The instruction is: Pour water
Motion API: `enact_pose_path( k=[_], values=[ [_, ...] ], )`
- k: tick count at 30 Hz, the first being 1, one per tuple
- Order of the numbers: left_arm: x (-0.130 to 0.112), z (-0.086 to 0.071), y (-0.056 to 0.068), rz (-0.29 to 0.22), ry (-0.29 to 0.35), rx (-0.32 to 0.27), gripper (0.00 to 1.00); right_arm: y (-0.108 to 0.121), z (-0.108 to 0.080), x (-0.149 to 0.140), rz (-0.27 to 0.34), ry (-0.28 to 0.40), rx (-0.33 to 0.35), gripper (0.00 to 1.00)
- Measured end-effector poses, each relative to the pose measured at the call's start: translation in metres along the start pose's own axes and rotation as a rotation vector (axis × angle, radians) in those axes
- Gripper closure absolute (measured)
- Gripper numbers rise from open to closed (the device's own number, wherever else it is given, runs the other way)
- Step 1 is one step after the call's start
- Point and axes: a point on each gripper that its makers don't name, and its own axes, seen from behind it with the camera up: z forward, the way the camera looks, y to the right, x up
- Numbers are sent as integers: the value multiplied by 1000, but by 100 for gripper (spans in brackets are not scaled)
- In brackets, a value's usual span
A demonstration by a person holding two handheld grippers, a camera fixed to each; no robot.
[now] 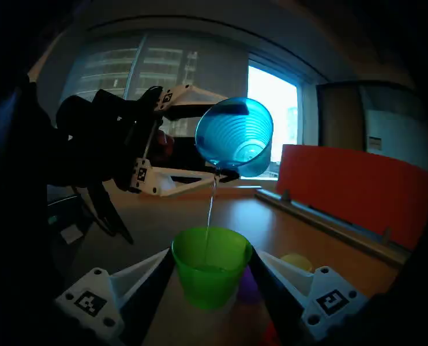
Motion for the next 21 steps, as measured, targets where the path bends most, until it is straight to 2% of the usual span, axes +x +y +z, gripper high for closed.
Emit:
enact_pose_path(
  k=[21],
  values=[
    [2, 0, 3, 31, 3, -10, 16, 2, 0, -3, 2, 3, -5, 10]
  ],
)
